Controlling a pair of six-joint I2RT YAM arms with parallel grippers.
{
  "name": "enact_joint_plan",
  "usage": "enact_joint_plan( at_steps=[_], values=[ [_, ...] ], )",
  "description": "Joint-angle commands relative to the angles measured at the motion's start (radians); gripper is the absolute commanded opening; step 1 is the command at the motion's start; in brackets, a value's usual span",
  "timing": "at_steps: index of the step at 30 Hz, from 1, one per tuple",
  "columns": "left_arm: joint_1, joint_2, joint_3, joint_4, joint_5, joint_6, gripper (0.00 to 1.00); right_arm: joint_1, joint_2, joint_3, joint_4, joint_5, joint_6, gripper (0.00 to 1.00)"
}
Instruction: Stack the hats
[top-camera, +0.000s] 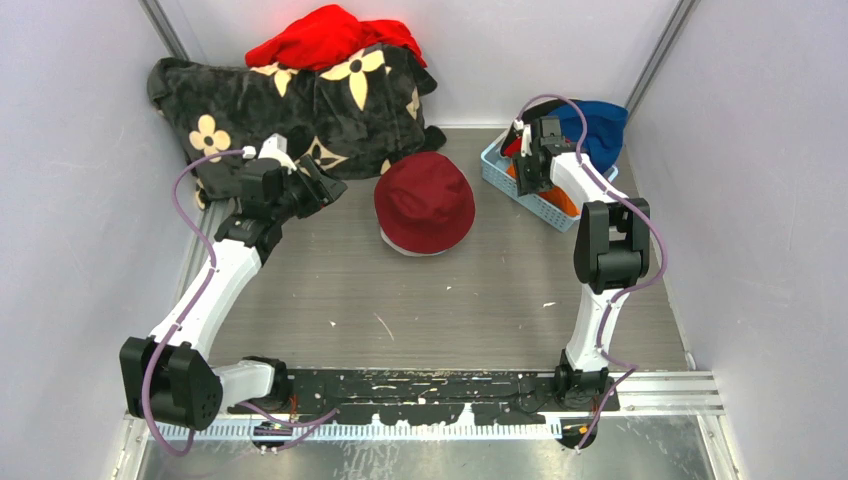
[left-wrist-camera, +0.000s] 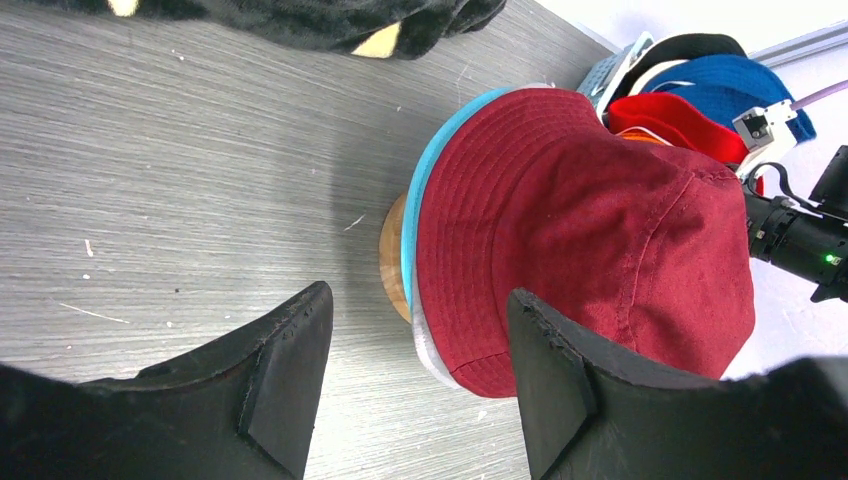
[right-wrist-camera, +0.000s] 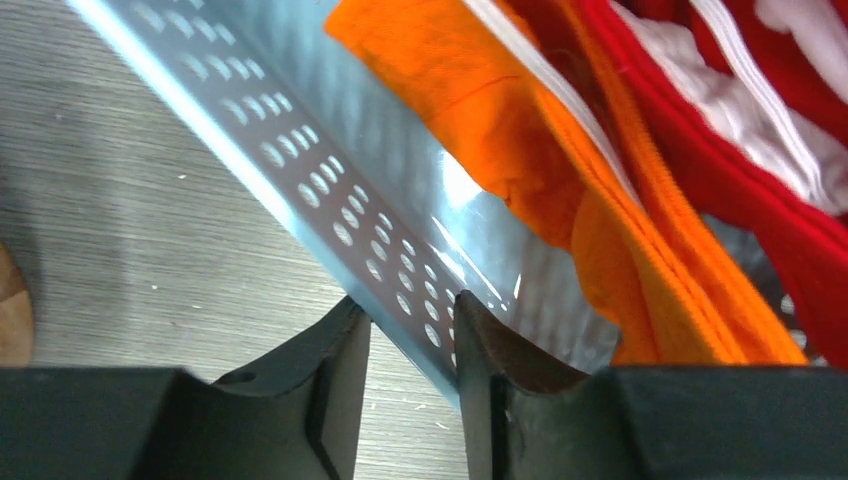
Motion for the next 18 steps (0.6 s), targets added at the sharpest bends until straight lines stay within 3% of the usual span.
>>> enact_joint_plan(
  at_steps=[1, 5, 13, 15, 18],
  values=[
    [0.003, -0.026, 0.009, 0.036, 0.001, 0.017, 0.65, 0.004, -0.009, 0.037, 0.013, -0.032, 0.085, 0.35],
    [0.003, -0.031, 0.0, 0.039, 0.001, 0.016, 0.65, 0.008, -0.021, 0.029, 0.005, -0.037, 0.144, 0.26],
    [0.003, -0.048, -0.01, 0.037, 0.004, 0.016, 0.65, 0.019, -0.022, 0.018, 0.049, -0.012, 0.23, 0.23],
    [0.003, -0.053, -0.007, 0.032, -0.001, 0.018, 0.65, 0.019, 0.002, 0.05, 0.045, -0.002, 0.233, 0.26],
    [0.003, -0.058, -0.003, 0.028, -0.004, 0.018, 0.65, 0.022, 0.035, 0.11, 0.018, 0.017, 0.238, 0.41]
  ],
)
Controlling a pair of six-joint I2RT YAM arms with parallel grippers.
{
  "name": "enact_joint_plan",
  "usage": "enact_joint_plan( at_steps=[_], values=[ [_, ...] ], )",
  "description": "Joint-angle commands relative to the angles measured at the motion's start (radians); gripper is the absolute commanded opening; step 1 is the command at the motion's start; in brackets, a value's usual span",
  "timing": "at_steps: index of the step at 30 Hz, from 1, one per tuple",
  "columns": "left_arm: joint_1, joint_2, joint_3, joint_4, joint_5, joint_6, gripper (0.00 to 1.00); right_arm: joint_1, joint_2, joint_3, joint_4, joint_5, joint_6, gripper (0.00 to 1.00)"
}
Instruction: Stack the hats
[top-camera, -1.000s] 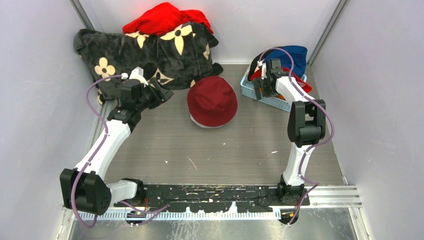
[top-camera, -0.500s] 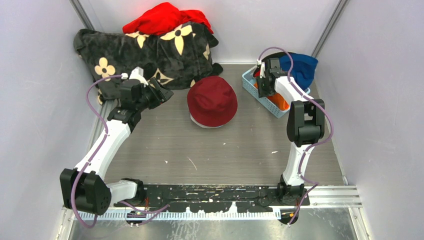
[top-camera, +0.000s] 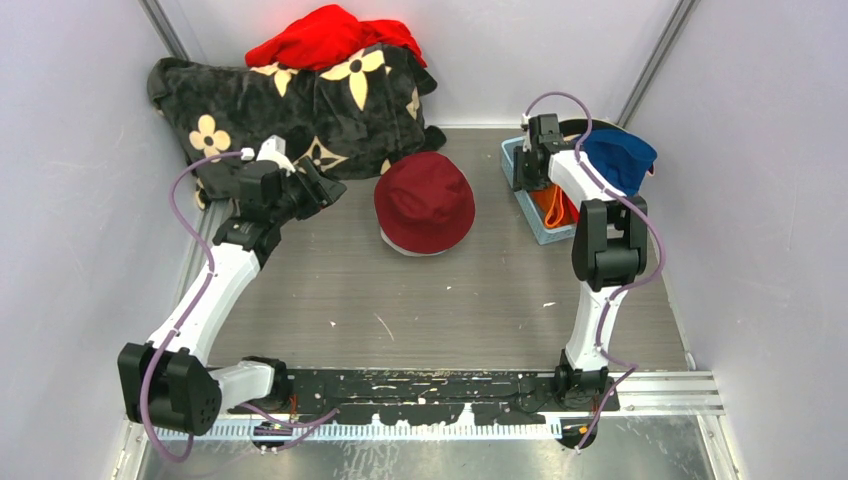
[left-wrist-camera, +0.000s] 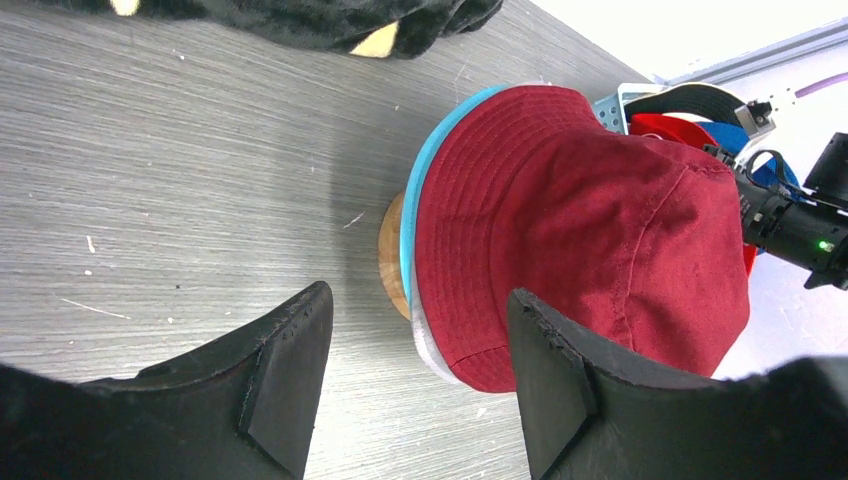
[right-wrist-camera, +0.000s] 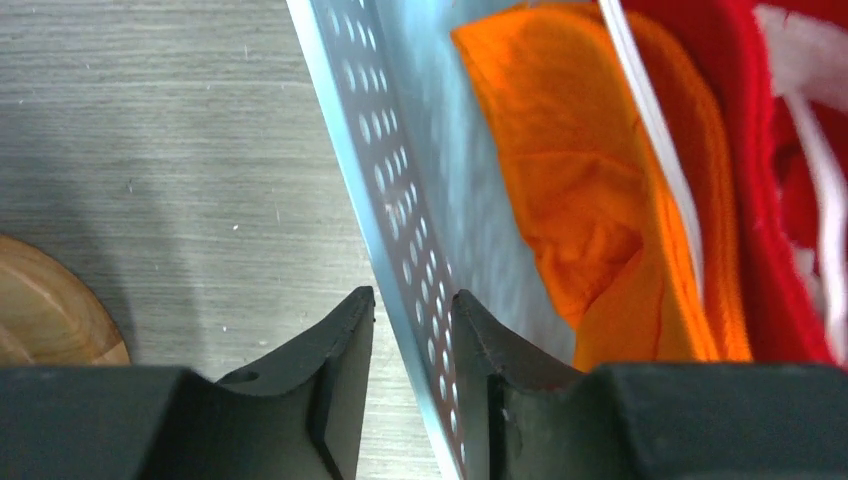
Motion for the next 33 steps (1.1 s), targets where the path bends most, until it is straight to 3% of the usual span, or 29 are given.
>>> enact_joint_plan(
  at_steps=[1, 5, 8, 19, 33],
  values=[
    [0.003, -0.039, 0.013, 0.026, -0.005, 0.019, 0.65, 0.01, 0.018, 0.111, 0.003, 0.036, 0.041, 0.44],
    [0.003, -0.041, 0.016, 0.024, -0.011, 0.02, 0.65, 0.033, -0.074, 0.067, 0.052, 0.046, 0.051, 0.57],
    [0.003, -0.036, 0.017, 0.026, -0.008, 0.018, 0.65, 0.05, -0.151, 0.053, 0.069, 0.046, 0.061, 0.6],
    [0.003, -0.029, 0.011, 0.07, 0.03, 0.005, 0.64, 0.084, -0.274, 0.127, -0.16, 0.338, 0.119, 0.51],
    [-0.001, -0.027, -0.001, 0.082, 0.033, 0.001, 0.64, 0.083, -0.334, 0.009, -0.158, 0.408, 0.137, 0.48]
  ],
)
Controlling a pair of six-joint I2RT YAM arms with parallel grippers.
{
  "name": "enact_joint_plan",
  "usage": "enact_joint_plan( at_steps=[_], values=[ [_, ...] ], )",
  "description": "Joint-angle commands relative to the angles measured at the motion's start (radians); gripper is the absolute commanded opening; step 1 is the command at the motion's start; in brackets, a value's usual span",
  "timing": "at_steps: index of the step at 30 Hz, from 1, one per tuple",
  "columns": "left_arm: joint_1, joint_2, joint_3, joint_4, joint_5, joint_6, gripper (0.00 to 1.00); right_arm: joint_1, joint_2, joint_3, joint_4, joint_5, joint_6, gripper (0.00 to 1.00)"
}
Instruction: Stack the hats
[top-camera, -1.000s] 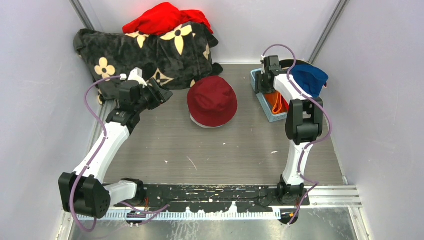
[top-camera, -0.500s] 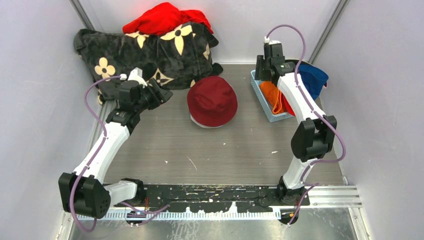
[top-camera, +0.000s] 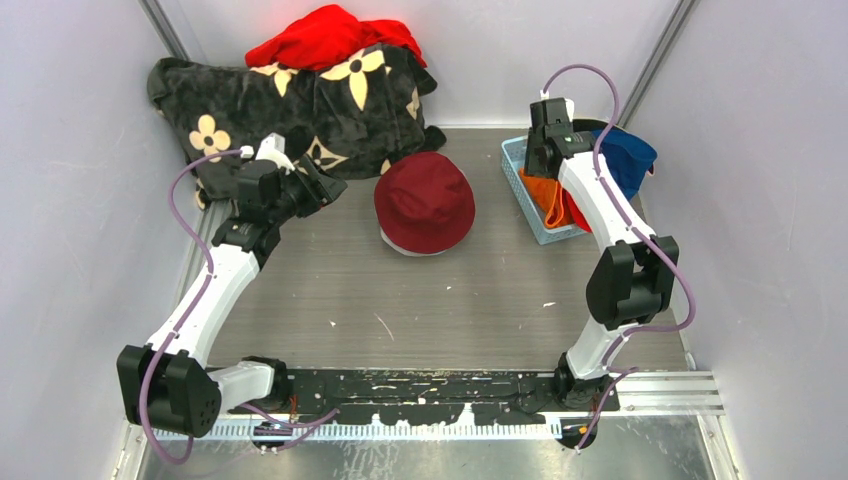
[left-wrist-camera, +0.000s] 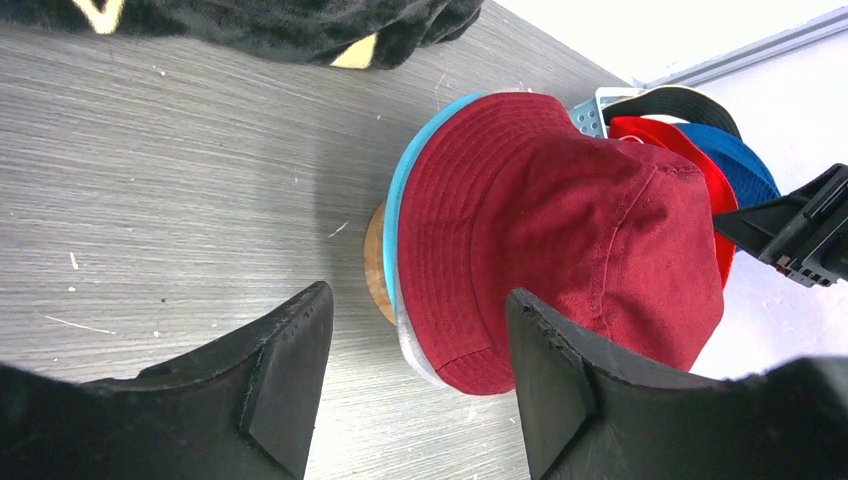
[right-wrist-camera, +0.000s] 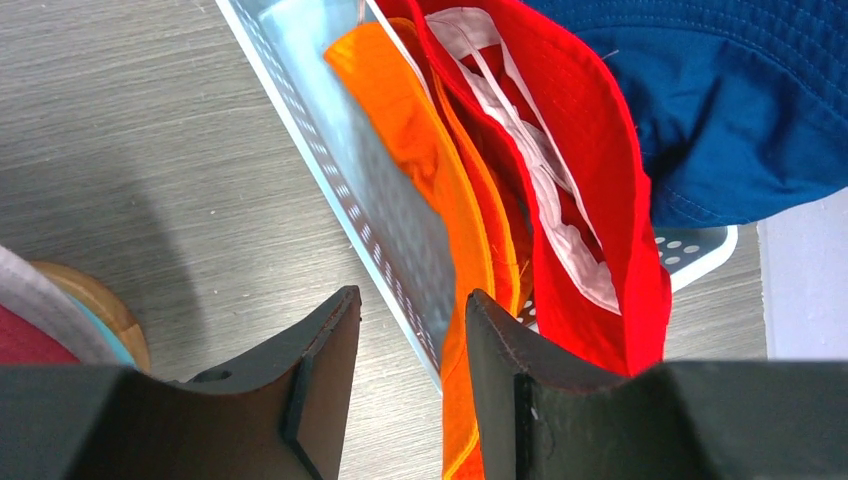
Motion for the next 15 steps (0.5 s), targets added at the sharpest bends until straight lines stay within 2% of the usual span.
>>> enact_joint_plan(
  at_steps=[1, 15],
  values=[
    [-0.002, -0.013, -0.001, 0.055, 0.014, 0.003, 0.64, -0.003, -0.054, -0.012, 0.013, 0.059, 0.018, 0.48],
    [-0.001, -0.016, -0.002, 0.053, 0.009, 0.002, 0.64, -0.058, -0.037, -0.03, 0.016, 0.053, 0.01, 0.48]
  ],
)
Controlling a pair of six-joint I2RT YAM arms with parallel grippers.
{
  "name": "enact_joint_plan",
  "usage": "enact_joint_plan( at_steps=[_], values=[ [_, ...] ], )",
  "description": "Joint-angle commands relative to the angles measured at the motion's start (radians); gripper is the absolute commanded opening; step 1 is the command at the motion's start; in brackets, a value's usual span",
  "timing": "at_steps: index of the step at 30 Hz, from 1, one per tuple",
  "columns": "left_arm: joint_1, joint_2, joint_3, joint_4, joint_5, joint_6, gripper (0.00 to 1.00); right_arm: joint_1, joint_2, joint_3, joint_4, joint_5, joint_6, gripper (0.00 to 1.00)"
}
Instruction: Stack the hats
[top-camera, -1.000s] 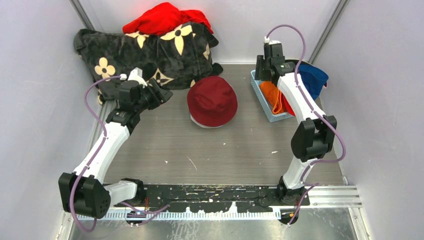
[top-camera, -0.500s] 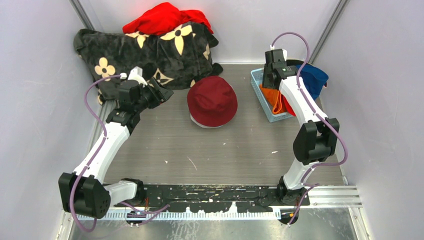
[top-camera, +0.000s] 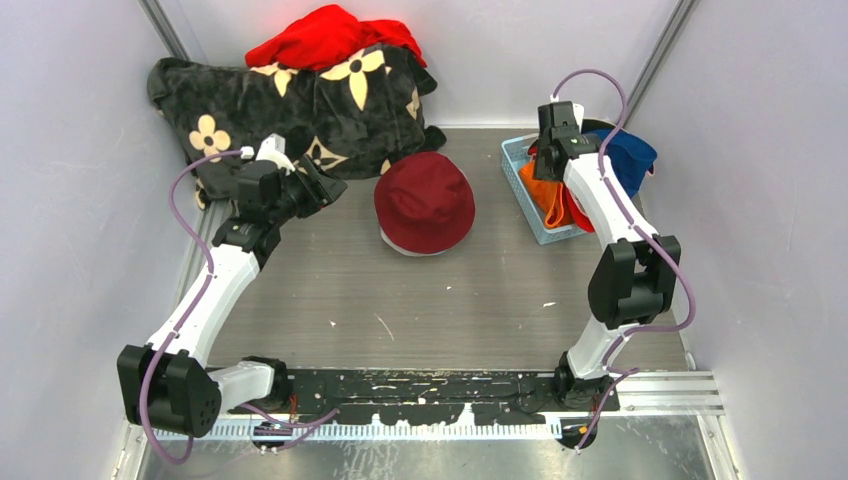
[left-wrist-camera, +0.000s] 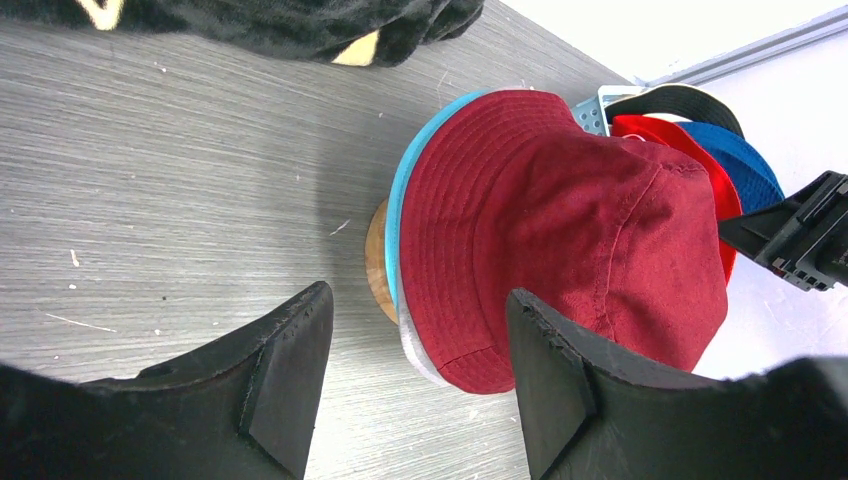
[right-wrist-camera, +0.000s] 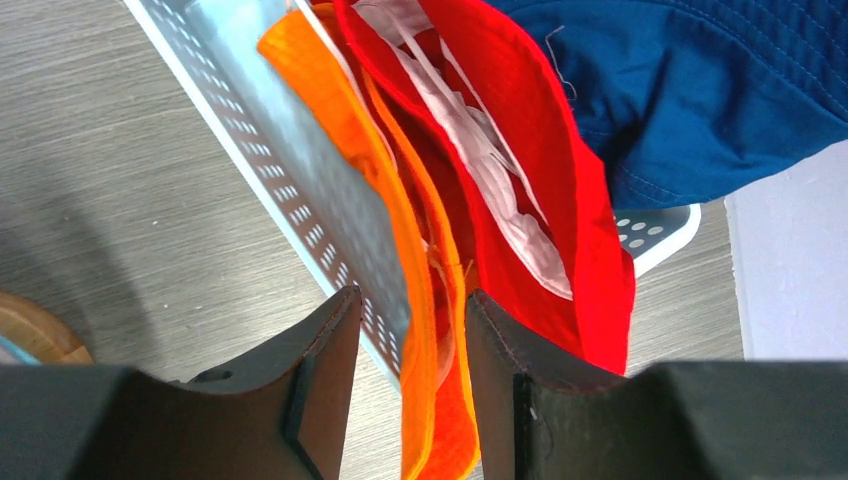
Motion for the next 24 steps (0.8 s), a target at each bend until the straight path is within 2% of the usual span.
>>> enact_joint_plan(
  at_steps=[1, 18, 20, 22, 24],
  values=[
    [-0.001, -0.017, 0.002, 0.051, 0.01, 0.003, 0.64, -0.021, -0.036, -0.008, 0.023, 0.01, 0.006, 0.48],
    [-0.002, -0.022, -0.004, 0.047, 0.001, 0.006, 0.64, -0.031, 0.005, -0.039, 0.06, -0.053, 0.002, 0.2],
    [-0.001, -0.023, -0.002, 0.046, 0.0, 0.007, 0.64, -0.031, 0.018, -0.027, 0.056, -0.054, 0.0, 0.14],
    [-0.001, -0.023, 0.0, 0.044, 0.0, 0.009, 0.64, -0.031, 0.036, -0.003, 0.038, -0.057, -0.001, 0.02],
    [-0.001, -0.024, 0.003, 0.043, -0.002, 0.009, 0.64, -0.032, 0.043, 0.038, 0.015, -0.059, 0.002, 0.01]
  ],
)
